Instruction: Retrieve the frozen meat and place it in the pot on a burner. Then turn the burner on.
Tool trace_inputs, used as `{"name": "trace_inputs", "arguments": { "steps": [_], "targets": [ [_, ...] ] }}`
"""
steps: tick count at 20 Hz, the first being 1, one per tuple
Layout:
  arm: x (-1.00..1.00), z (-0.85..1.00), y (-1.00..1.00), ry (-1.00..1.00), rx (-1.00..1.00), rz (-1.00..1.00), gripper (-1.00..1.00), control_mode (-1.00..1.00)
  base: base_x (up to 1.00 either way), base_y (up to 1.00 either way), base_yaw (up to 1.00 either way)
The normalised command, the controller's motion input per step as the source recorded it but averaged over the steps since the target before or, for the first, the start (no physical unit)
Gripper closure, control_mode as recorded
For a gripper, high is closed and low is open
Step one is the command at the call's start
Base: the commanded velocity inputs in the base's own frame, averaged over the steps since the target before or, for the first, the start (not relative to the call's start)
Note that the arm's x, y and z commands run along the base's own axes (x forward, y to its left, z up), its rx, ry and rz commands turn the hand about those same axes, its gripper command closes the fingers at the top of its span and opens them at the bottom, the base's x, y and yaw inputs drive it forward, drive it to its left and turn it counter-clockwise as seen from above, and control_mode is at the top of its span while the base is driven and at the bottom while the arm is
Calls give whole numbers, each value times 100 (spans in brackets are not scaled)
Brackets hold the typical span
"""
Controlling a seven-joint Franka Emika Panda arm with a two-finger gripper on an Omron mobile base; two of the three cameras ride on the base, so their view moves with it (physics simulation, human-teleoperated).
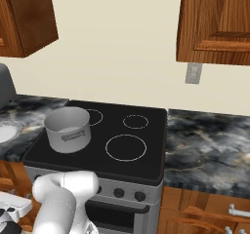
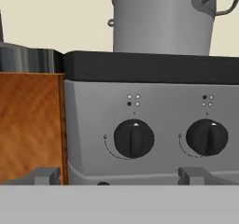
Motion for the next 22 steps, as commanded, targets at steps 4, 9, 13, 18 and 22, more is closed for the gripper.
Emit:
{"name": "trace_inputs", "arguments": {
  "steps": [4, 9, 13, 18, 22],
  "targets": [
    [14, 0, -22, 0, 7, 1, -100, -100, 0, 0, 0],
    [11, -3, -16, -2, 2, 1, -100, -100, 0, 0, 0],
    [10, -1, 0, -5, 0, 3, -100, -100, 0, 0, 0],
    [10, -1, 0, -5, 0, 2, -100, -100, 0, 0, 0],
    [8, -10, 0, -4, 0, 2, -100, -100, 0, 0, 0]
  ]
}}
